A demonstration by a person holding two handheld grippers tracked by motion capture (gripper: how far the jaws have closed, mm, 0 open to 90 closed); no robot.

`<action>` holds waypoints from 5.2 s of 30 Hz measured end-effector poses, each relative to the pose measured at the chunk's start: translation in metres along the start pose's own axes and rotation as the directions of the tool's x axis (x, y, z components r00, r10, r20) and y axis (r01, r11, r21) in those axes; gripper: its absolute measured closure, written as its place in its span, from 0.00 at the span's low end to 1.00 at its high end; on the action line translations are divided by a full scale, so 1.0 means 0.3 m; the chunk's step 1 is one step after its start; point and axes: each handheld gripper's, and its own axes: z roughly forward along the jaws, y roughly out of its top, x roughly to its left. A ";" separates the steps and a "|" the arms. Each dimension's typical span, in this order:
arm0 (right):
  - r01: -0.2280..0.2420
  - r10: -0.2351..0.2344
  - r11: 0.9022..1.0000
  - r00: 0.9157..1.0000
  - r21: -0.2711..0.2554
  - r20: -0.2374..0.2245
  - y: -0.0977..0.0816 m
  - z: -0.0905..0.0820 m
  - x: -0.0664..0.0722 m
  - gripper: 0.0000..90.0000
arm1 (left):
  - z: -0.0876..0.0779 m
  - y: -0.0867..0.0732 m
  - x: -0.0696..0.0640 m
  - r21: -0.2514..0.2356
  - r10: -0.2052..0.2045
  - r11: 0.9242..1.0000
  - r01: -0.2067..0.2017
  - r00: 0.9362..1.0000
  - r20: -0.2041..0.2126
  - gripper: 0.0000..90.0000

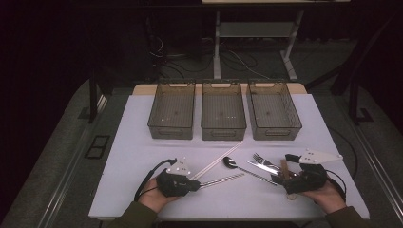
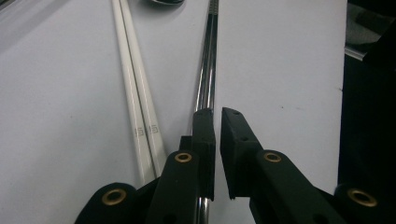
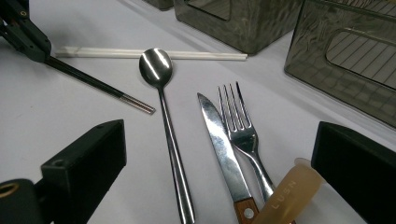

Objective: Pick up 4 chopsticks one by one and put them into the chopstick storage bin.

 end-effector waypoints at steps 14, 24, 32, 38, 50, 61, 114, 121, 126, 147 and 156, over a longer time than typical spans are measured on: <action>-0.002 0.002 1.000 1.000 -0.002 0.001 0.000 -0.001 -0.001 0.04 | 0.013 -0.001 0.001 0.030 0.017 0.999 -0.017 1.000 -0.021 0.94; -0.001 0.001 1.000 1.000 -0.001 0.000 0.000 0.000 -0.001 0.04 | 0.018 0.001 -0.005 0.039 0.030 0.999 -0.029 0.999 -0.014 0.92; -0.001 0.001 1.000 1.000 -0.002 0.001 0.000 0.000 -0.001 0.04 | 0.031 0.002 -0.011 0.065 0.040 0.997 -0.040 0.999 0.001 0.92; -0.002 0.002 1.000 1.000 0.001 0.001 0.000 0.001 -0.001 0.04 | 0.039 0.009 -0.012 0.058 0.034 0.998 -0.034 0.999 0.005 0.88; 0.003 -0.003 1.000 1.000 0.004 0.000 -0.001 0.004 -0.001 0.04 | 0.065 0.024 -0.011 0.046 0.002 0.999 -0.003 1.000 0.015 0.88; 0.004 -0.004 1.000 1.000 0.007 -0.005 -0.001 0.008 0.003 0.04 | 0.066 0.019 -0.015 0.040 0.021 0.999 -0.022 1.000 0.003 0.93; -0.015 0.016 1.000 0.998 0.017 -0.052 -0.009 0.045 0.026 0.04 | -0.036 0.033 0.020 -0.041 -0.092 0.995 0.092 0.996 -0.012 0.94; -0.016 0.017 1.000 0.999 0.013 -0.051 -0.008 0.041 0.024 0.04 | -0.067 0.029 0.036 -0.044 -0.096 0.995 0.095 0.994 -0.043 0.94; -0.015 0.016 1.000 0.999 0.010 -0.050 -0.007 0.039 0.023 0.04 | -0.085 0.024 0.045 -0.057 -0.107 0.993 0.105 0.993 -0.048 0.94; -0.020 0.020 1.000 0.999 0.004 -0.043 -0.006 0.033 0.016 0.04 | -0.190 0.021 0.116 -0.123 -0.169 0.980 0.155 0.980 -0.109 0.94; -0.022 0.022 1.000 0.999 0.006 -0.040 -0.007 0.034 0.015 0.04 | -0.232 0.041 0.151 -0.157 -0.186 0.974 0.165 0.974 -0.130 0.94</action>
